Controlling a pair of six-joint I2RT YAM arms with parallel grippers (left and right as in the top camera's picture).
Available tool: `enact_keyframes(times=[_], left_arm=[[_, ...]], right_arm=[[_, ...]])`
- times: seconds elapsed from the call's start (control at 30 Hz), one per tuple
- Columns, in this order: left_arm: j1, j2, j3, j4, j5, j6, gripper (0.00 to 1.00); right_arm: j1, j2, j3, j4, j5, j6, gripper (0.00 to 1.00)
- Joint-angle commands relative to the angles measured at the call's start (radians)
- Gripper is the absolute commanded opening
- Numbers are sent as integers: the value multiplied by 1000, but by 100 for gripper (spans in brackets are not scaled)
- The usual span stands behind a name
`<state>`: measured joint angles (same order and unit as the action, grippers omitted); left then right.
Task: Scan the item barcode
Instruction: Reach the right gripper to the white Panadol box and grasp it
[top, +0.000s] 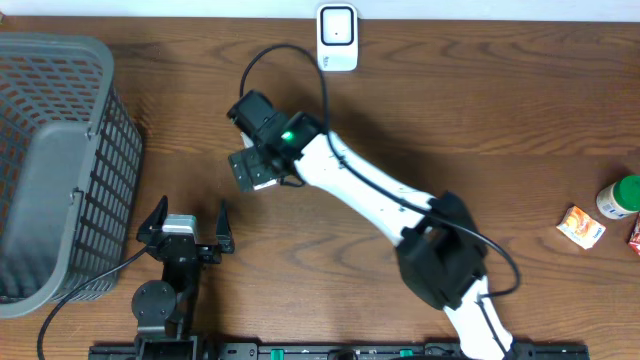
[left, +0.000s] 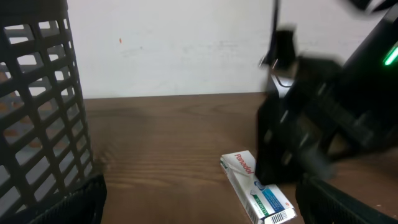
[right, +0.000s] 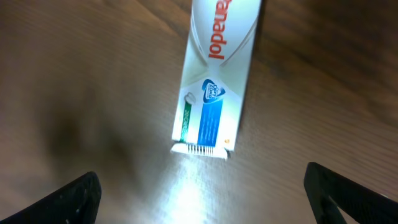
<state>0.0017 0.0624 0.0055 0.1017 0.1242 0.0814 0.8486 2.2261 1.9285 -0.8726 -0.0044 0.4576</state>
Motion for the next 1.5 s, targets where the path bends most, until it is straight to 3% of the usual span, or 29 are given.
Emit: enact_keyframes(times=[0.0, 0.37, 0.47, 0.6, 0.73, 0.9, 1.0, 1.1, 1.23, 1.4, 1.47], left_arm=[[-1, -6, -1, 3, -9, -5, 96], [-1, -6, -1, 3, -9, -5, 96], [-1, -6, -1, 3, -9, -5, 96], [-1, -6, -1, 3, -9, -5, 96], [-1, -6, -1, 3, -9, -5, 96], [-1, -6, -1, 3, -9, -5, 96], [-1, -6, -1, 3, -9, -5, 96], [-1, -6, -1, 3, -9, -5, 96], [-1, -6, -1, 3, -9, -5, 96], [-1, -6, -1, 3, -9, -5, 96], [-1, -6, -1, 3, -9, -5, 96]], right_arm=[[4, 71, -2, 21, 60, 48, 99], [0, 159, -2, 143, 78, 88, 98], [-6, 178, -2, 143, 105, 88, 91], [-20, 213, -2, 136, 100, 88, 68], [-23, 223, -3, 108, 97, 81, 54], [-23, 219, 1, 11, 96, 0, 49], [-24, 216, 2, -116, 111, -160, 43], [-26, 216, 1, -277, 192, -318, 44], [-26, 216, 1, -460, 363, -351, 47], [-26, 209, 1, -544, 396, -350, 64], [-26, 192, 2, -529, 396, -343, 99]])
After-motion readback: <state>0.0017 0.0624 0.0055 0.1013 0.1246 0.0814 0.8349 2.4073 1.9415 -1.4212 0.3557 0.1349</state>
